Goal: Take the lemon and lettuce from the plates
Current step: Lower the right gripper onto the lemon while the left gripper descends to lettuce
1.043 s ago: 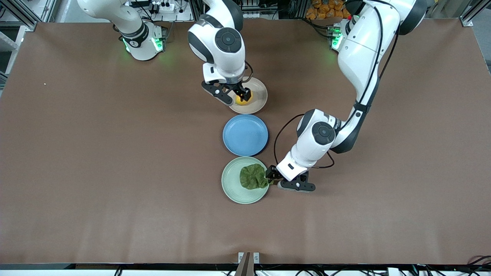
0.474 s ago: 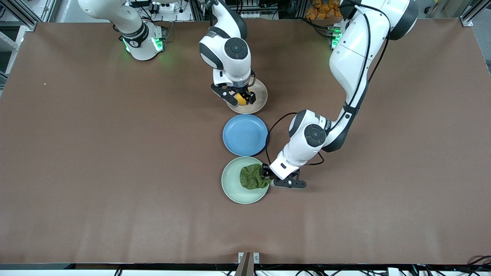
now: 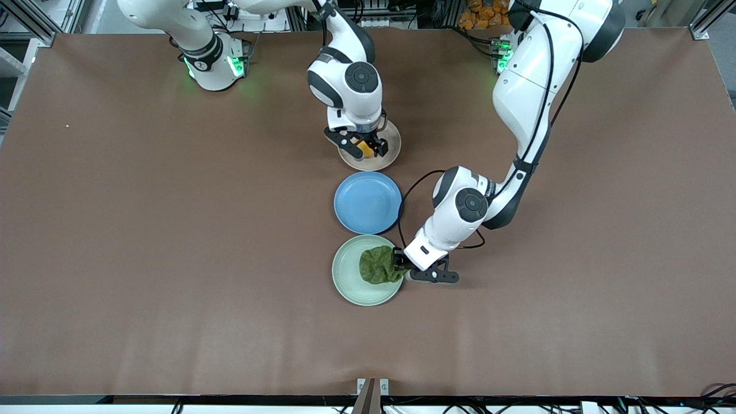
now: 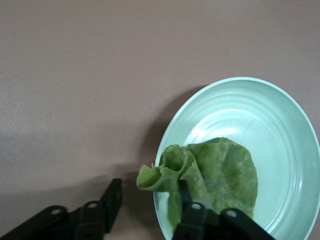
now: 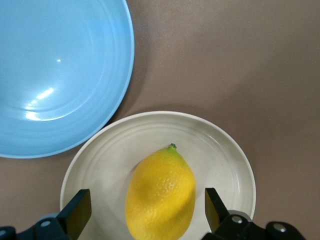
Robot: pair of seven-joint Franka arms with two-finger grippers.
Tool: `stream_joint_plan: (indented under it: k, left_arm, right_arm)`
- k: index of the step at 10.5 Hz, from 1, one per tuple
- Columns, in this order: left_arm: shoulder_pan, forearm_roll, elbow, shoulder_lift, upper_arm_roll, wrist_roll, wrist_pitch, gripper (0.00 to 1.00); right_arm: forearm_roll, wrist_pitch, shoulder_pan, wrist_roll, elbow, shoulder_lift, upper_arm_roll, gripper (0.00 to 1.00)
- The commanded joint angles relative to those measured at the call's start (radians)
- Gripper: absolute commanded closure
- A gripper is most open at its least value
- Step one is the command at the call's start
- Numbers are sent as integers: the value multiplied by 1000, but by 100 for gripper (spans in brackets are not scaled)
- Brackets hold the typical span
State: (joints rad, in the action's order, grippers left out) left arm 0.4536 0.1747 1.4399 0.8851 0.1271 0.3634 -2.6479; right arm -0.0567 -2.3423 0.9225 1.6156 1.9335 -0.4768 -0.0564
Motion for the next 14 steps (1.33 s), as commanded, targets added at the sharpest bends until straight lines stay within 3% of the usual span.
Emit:
stream_joint_plan:
  k: [1, 3, 9, 10, 13, 14]
  left_arm:
    - [8, 22, -16, 9, -7, 43, -9, 58]
    - [8, 22, -16, 11, -7, 45, -9, 63]
    - [8, 20, -16, 5, -9, 46, -9, 97]
    - [10, 22, -16, 3, -9, 48, -9, 100]
    - [14, 22, -16, -3, -6, 74, -9, 100]
    - [19, 20, -16, -8, -6, 118, -9, 100]
  right_arm:
    - [0, -22, 16, 18, 2, -19, 9, 0]
    - [1, -32, 19, 18, 2, -31, 9, 0]
    - [0, -49, 26, 18, 2, -62, 9, 0]
    - [0, -51, 26, 17, 2, -63, 9, 4]
    - [0, -68, 26, 4, 2, -72, 7, 60]
    - [-2, -66, 26, 3, 2, -72, 7, 74]
